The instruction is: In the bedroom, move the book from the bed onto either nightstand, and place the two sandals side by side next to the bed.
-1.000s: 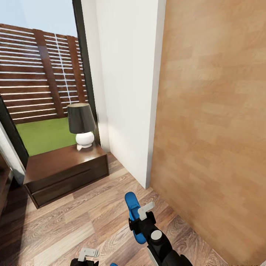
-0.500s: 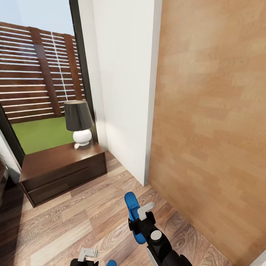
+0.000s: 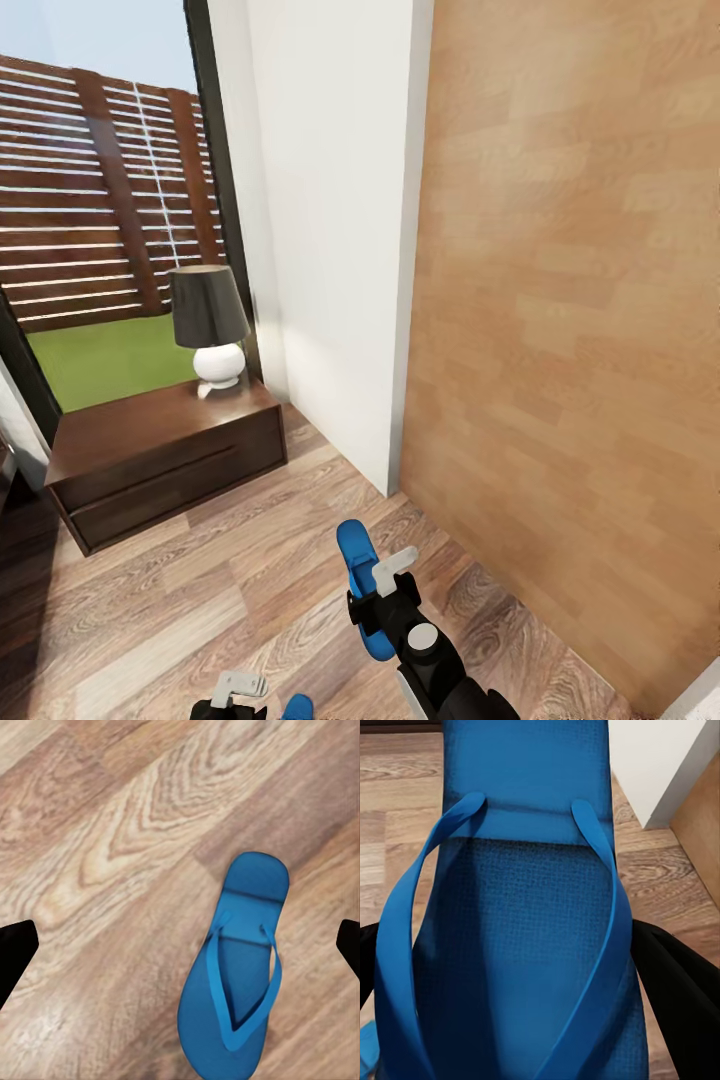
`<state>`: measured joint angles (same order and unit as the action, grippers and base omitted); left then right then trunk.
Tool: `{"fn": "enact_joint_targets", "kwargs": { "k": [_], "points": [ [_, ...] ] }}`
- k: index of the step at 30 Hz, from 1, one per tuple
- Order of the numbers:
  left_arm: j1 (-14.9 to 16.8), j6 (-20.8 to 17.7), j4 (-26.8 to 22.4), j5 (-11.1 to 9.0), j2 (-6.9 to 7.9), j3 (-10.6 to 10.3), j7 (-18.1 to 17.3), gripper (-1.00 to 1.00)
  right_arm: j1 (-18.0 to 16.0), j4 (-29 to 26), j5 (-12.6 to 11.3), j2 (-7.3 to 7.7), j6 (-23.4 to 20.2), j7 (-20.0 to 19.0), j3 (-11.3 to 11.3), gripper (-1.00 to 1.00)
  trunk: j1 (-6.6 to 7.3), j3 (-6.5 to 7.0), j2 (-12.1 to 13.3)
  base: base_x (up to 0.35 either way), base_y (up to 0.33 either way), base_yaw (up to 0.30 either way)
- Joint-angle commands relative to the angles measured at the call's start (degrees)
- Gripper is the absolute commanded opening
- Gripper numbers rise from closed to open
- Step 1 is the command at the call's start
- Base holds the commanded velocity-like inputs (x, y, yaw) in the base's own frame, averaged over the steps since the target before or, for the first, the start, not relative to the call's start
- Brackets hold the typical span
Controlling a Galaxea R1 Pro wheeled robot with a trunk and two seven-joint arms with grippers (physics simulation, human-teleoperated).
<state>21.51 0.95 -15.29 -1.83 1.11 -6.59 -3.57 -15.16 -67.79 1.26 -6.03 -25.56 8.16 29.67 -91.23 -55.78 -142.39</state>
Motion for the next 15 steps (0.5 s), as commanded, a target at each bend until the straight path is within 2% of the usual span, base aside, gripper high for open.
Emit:
{"fn": "enact_joint_targets", "kwargs": {
  "k": [1, 15],
  "points": [
    [0.03, 0.1, 0.0, -0.19, 0.04, -0.36, -0.04, 1.0, -0.05, -0.06, 0.17, 0.03, -0.36, 0.28, 0.12, -1.0, -0.21, -0.23, -0.44, 0.0, 0.0, -0.033],
    [0.03, 0.1, 0.0, -0.2, -0.05, -0.35, -0.04, 1.0, -0.05, -0.06, 0.23, 0.01, -0.38, 0.35, 0.12, -1.0, -0.77, -3.28, -1.03, 0.0, 0.0, -0.007]
  ]
}}
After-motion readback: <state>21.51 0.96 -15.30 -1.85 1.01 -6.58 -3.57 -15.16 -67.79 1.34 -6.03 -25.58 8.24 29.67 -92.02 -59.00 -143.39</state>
